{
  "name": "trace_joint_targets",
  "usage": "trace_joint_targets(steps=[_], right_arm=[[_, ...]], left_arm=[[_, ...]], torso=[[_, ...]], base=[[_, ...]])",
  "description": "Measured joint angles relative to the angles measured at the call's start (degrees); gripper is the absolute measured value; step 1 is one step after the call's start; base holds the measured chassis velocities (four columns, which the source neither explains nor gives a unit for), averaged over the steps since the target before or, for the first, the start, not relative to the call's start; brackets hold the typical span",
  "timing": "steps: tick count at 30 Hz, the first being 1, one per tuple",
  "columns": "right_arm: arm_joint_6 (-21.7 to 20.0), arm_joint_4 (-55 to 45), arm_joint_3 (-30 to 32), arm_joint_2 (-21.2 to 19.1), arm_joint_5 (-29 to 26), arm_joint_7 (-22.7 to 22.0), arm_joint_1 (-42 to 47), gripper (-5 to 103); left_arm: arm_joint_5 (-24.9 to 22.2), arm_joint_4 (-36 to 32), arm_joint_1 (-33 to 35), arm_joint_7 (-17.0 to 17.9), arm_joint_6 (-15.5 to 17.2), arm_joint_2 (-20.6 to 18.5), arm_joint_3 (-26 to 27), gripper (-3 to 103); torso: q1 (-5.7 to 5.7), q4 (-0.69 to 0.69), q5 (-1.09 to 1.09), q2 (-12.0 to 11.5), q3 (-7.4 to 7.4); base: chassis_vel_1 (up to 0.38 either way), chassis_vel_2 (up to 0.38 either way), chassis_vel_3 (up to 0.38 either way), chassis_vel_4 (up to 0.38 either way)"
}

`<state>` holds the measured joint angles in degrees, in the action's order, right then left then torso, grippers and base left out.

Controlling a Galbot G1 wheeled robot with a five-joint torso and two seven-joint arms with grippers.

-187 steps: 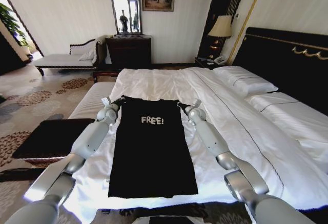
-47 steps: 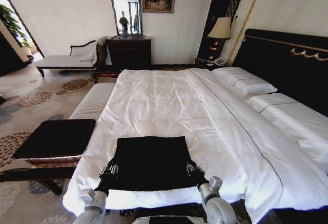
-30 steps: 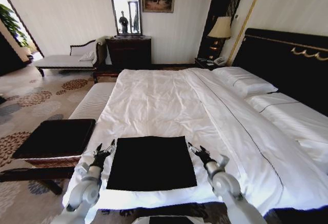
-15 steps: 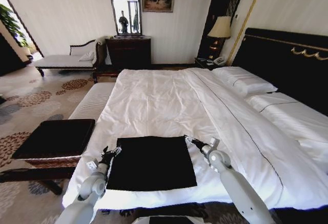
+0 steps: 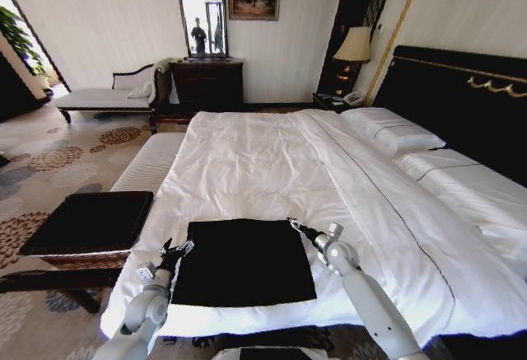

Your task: Fold the clothes on the bed and place them into the basket.

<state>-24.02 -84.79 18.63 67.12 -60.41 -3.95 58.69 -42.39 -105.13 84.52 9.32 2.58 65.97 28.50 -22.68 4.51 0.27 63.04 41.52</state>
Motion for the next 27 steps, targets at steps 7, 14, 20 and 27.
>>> trace_joint_targets(steps=[7, 14, 20, 27], right_arm=[[0.0, -0.3, 0.0, -0.3, 0.3, 0.0, 0.4, 51], [0.1, -0.8, 0.3, -0.6, 1.2, 0.0, 0.9, 24], [0.2, -1.0, 0.5, -0.4, 1.5, -0.3, 1.0, 3], [0.2, -1.2, 0.7, -0.2, 1.5, -0.8, 1.0, 0]], left_arm=[[-1.9, 0.9, -1.2, -0.1, 0.6, -0.5, -1.0, 101], [-7.2, 4.3, -7.1, 0.9, 2.8, -1.5, -3.1, 84], [-10.5, 10.5, -14.7, 1.5, 4.6, -2.0, -6.0, 80], [-12.2, 14.1, -19.6, 2.6, 5.9, -2.3, -9.4, 65]], torso=[[0.0, 0.0, -0.01, 0.0, 0.0], [0.0, -0.01, -0.01, 0.0, 0.0], [0.0, 0.0, -0.01, 0.0, 0.01], [0.0, 0.0, -0.01, 0.0, 0.01]], base=[[0.0, 0.0, 0.0, 0.0], [0.0, 0.0, 0.0, 0.0], [0.0, 0.0, 0.0, 0.0], [0.0, 0.0, 0.0, 0.0]])
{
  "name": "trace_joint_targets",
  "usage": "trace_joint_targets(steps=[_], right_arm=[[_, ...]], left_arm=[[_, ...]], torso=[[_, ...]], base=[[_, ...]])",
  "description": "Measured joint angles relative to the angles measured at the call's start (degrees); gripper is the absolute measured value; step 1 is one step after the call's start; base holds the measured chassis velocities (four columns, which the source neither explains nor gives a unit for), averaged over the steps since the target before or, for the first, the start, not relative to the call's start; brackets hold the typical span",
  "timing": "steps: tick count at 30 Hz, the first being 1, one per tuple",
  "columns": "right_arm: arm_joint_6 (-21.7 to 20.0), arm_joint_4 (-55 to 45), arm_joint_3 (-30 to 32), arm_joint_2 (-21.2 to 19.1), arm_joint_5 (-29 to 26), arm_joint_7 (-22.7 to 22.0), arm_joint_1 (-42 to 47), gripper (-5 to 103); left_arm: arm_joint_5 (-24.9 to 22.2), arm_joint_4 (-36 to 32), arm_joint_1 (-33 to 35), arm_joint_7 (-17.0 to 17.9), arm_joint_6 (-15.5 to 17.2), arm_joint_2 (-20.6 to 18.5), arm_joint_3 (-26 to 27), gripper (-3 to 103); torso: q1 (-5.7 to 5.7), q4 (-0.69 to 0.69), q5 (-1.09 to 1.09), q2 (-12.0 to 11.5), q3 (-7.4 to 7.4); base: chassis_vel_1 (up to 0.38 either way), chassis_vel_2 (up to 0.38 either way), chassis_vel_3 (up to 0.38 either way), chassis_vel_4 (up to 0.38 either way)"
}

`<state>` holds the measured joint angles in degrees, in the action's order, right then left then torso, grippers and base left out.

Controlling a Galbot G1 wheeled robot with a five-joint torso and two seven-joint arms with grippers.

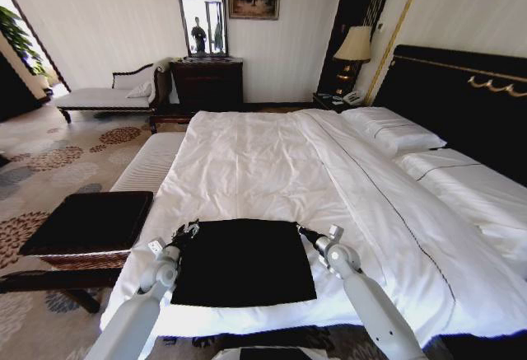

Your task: Fold the clothes on the bed and place them into the basket.

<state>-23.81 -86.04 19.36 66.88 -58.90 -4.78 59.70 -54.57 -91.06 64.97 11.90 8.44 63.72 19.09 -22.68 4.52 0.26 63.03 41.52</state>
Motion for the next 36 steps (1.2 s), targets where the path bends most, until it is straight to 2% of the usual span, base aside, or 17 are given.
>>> trace_joint_targets(steps=[1, 5, 7, 11, 12, 15, 16, 17, 25, 30, 36], right_arm=[[0.0, 0.0, 0.0, 0.0, 0.0, -0.1, 0.0, 0], [0.0, 0.0, 0.3, -0.1, 0.0, -0.3, -0.3, 0], [0.1, 0.0, 0.3, -0.1, 0.0, -0.3, -0.3, 0], [0.2, 0.3, 0.4, 0.6, 0.2, -0.4, -0.3, 0], [0.2, 0.3, 0.4, 0.6, 0.2, -0.4, -0.3, 0], [0.3, 0.1, 0.4, 0.7, 0.5, -0.5, 0.0, 0], [0.3, 0.1, 0.4, 0.7, 0.5, -0.5, 0.0, 0], [0.3, -0.1, 0.4, 0.7, 0.6, -0.5, 0.1, 0], [0.3, -0.7, 0.9, 0.3, 0.7, -0.8, 0.4, 0], [0.4, -3.2, 1.3, 0.2, 0.9, -1.3, 1.4, 0], [1.6, -11.3, 2.4, -1.5, 4.4, -2.2, 3.2, 0]], left_arm=[[-0.1, 0.2, -0.2, 0.3, 0.4, -0.1, -0.4, 65], [-0.2, 0.6, 0.1, 0.5, 1.1, 0.0, -1.0, 47], [0.0, 0.8, 0.2, 0.6, 1.1, 0.1, -1.0, 47], [1.1, 2.4, -0.7, 0.4, 0.0, 0.6, -1.0, 26], [1.1, 2.4, -0.7, 0.4, 0.0, 0.6, -1.0, 26], [1.0, 2.1, -1.0, 0.8, -0.4, 0.6, -1.0, 10], [1.0, 2.1, -1.0, 0.8, -0.4, 0.6, -1.0, 10], [0.9, 1.8, -1.0, 0.9, -0.4, 0.6, -1.0, 4], [0.9, 1.5, -0.7, 1.2, -0.3, 0.9, -0.8, 1], [1.1, -1.3, 0.4, 1.3, -0.6, 0.4, -0.6, 1], [6.3, -7.2, 1.1, 0.5, -3.2, -2.2, 0.0, 1]], torso=[[0.0, 0.0, 0.0, 0.0, 0.0], [0.0, -0.01, -0.01, 0.0, 0.0], [0.0, -0.02, -0.01, 0.0, 0.0], [0.0, -0.01, 0.0, 0.0, 0.0], [0.0, -0.01, 0.0, 0.0, 0.0], [0.0, -0.01, 0.0, 0.0, 0.0], [0.0, -0.01, 0.0, 0.0, 0.0], [0.0, 0.0, 0.0, 0.0, 0.0], [0.0, -0.01, 0.0, 0.0, 0.0], [0.0, -0.01, 0.0, 0.0, 0.0], [0.0, 0.0, 0.0, 0.0, 0.0]], base=[[0.0, 0.0, 0.0, 0.0], [0.0, 0.0, 0.0, 0.0], [0.0, 0.0, 0.0, 0.0], [0.0, 0.0, 0.0, 0.0], [0.0, 0.0, 0.0, 0.0], [0.0, 0.0, 0.0, 0.0], [0.0, 0.0, 0.0, 0.0], [0.0, 0.0, 0.0, 0.0], [0.0, 0.0, 0.0, 0.0], [0.0, 0.0, 0.0, 0.0], [0.0, 0.0, 0.0, 0.0]])
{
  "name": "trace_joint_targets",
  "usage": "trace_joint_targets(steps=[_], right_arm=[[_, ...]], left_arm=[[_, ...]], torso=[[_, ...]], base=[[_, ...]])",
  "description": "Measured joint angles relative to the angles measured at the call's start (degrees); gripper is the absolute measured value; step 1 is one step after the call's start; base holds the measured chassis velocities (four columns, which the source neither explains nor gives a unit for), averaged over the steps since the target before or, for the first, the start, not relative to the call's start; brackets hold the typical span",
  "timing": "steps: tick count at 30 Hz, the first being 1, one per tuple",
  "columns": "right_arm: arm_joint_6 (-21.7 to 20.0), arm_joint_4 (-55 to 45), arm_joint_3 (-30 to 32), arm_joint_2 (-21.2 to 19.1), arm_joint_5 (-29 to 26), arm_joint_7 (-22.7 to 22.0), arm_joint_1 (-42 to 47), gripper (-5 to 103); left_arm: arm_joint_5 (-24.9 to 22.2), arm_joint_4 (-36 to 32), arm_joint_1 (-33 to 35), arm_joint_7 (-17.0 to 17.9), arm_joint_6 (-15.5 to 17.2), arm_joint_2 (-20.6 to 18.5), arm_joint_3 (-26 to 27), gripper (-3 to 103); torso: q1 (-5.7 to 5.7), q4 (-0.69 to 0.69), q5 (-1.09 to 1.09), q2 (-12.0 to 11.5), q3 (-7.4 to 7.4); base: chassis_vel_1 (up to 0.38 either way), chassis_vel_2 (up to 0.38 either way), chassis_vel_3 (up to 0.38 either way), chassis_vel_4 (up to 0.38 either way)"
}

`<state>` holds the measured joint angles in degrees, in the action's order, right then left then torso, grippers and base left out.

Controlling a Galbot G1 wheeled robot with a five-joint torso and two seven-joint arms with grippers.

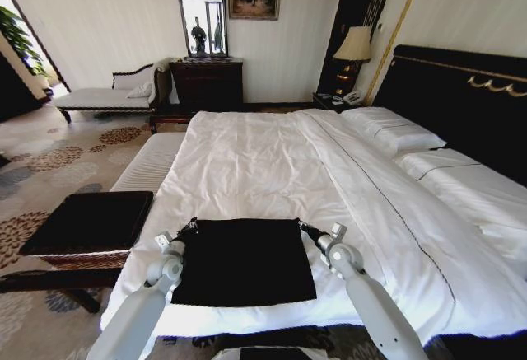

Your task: Fold the clothes on the bed and place them into the basket.

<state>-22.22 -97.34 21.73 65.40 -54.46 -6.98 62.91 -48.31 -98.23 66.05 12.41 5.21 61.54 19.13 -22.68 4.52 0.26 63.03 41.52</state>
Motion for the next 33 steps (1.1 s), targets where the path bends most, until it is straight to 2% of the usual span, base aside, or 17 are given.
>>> trace_joint_targets(steps=[3, 7, 15, 27, 32, 33], right_arm=[[0.3, -3.6, 0.6, -0.7, 0.4, -0.7, 0.5, 0], [0.4, -12.1, 2.4, -3.0, 0.4, -2.4, 1.2, 0], [0.8, -21.3, 5.2, -6.3, -1.7, -4.1, 2.3, 0], [0.4, -28.3, 9.8, -8.5, -5.0, -5.1, 5.8, 0], [0.4, -31.1, 11.6, -8.2, -5.3, -5.1, 8.8, 0], [0.3, -32.5, 12.7, -7.7, -5.4, -5.2, 10.7, 0]], left_arm=[[0.4, -3.0, 0.4, 0.0, -0.6, -0.7, 0.7, 1], [-1.4, -12.1, 2.0, 0.5, -1.4, -3.4, 3.3, 1], [-5.5, -20.9, 2.8, 1.5, -1.7, -8.1, 6.5, 1], [-8.1, -27.6, 6.8, 2.6, -0.9, -9.5, 10.6, 1], [-8.3, -32.1, 12.5, 2.8, -0.8, -9.0, 13.8, 1], [-8.1, -34.3, 15.8, 2.8, -0.8, -8.2, 15.8, 1]], torso=[[0.0, 0.01, 0.01, 0.0, 0.0], [0.01, -0.01, 0.0, 0.0, 0.0], [0.0, 0.0, -0.01, 0.0, 0.0], [0.01, 0.0, 0.0, 0.0, 0.0], [0.01, -0.01, -0.01, 0.0, -0.01], [0.01, -0.01, 0.0, 0.0, -0.01]], base=[[0.0, 0.0, 0.0, 0.0], [0.0, 0.0, 0.0, 0.0], [0.0, 0.0, 0.0, 0.0], [0.0, 0.0, 0.0, 0.0], [0.0, 0.0, 0.0, 0.0], [0.0, 0.0, 0.0, 0.0]])
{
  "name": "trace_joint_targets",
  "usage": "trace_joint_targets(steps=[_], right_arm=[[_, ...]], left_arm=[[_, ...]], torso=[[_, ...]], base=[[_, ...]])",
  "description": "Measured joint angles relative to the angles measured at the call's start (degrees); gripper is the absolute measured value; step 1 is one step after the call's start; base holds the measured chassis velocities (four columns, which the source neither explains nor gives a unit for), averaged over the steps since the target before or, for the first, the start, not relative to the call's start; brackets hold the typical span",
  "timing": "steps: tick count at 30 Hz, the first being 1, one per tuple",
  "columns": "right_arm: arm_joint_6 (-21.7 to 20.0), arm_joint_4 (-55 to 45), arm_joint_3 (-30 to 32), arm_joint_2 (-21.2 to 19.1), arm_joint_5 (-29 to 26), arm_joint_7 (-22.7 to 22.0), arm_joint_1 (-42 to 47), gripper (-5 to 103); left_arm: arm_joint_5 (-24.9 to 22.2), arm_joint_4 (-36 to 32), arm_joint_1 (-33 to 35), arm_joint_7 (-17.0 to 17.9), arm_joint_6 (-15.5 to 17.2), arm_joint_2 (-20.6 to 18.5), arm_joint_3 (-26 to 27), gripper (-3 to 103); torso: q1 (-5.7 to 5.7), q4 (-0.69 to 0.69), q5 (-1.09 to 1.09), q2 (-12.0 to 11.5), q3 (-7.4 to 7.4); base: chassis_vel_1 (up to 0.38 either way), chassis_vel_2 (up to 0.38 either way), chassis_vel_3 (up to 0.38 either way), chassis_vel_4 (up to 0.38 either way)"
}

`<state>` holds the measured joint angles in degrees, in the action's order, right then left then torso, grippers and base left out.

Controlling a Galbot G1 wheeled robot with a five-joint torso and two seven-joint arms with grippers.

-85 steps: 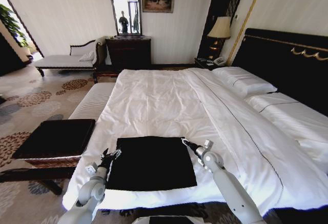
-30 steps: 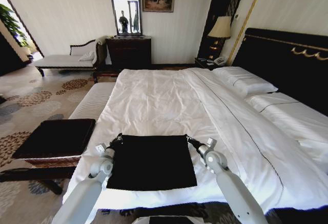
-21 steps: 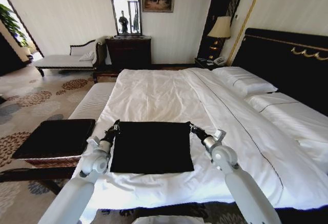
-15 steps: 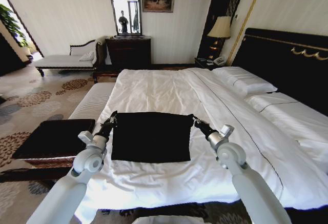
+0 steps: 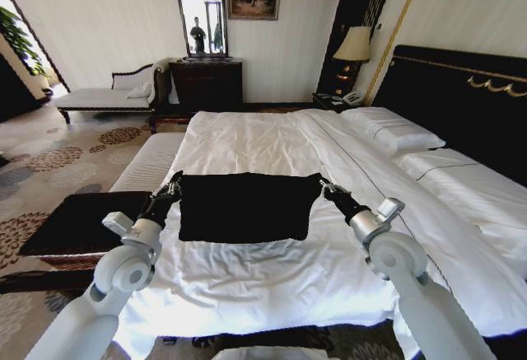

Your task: Fold the clothes on the bed and place them into the basket.

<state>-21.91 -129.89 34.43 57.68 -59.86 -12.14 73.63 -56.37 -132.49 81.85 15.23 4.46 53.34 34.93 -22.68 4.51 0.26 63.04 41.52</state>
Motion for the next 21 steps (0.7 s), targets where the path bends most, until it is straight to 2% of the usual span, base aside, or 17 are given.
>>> trace_joint_targets(steps=[3, 4, 7, 12, 17, 21], right_arm=[[-0.2, -3.7, 3.1, 1.1, -0.2, 0.0, 5.0, 0], [-0.2, -3.7, 3.1, 1.1, -0.2, 0.0, 5.0, 0], [-0.5, -9.6, 6.9, 1.9, -0.9, 0.1, 10.7, 0], [-0.3, -13.9, 10.6, 4.7, 0.5, 0.6, 18.7, 0], [-0.5, -13.9, 12.6, 6.9, 0.0, -0.8, 23.3, 0], [-0.6, -13.8, 12.7, 6.8, -1.0, -2.1, 22.4, 0]], left_arm=[[1.3, -4.7, 6.7, -0.4, 0.0, 2.4, 3.8, 1], [1.3, -4.7, 6.7, -0.4, 0.0, 2.4, 3.8, 1], [3.4, -9.6, 14.0, -1.3, -0.3, 4.4, 6.4, 1], [8.2, -11.3, 22.8, -2.1, -1.2, 6.7, 6.1, 1], [10.0, -11.3, 27.5, -1.4, -1.1, 8.8, 5.8, 1], [10.0, -11.1, 27.7, -0.4, -1.0, 9.6, 5.6, 1]], torso=[[0.0, 0.0, -0.01, 0.0, -0.01], [0.0, 0.0, -0.01, 0.0, -0.01], [0.01, 0.0, -0.01, 0.0, -0.01], [0.02, 0.01, 0.0, 0.0, -0.01], [0.01, 0.02, -0.01, 0.0, 0.0], [0.01, -0.01, -0.01, 0.0, 0.0]], base=[[0.0, 0.0, 0.0, 0.0], [0.0, 0.0, 0.0, 0.0], [0.0, 0.0, 0.0, 0.0], [0.0, 0.0, 0.0, 0.0], [0.0, 0.0, 0.0, 0.0], [0.0, 0.0, 0.0, 0.0]])
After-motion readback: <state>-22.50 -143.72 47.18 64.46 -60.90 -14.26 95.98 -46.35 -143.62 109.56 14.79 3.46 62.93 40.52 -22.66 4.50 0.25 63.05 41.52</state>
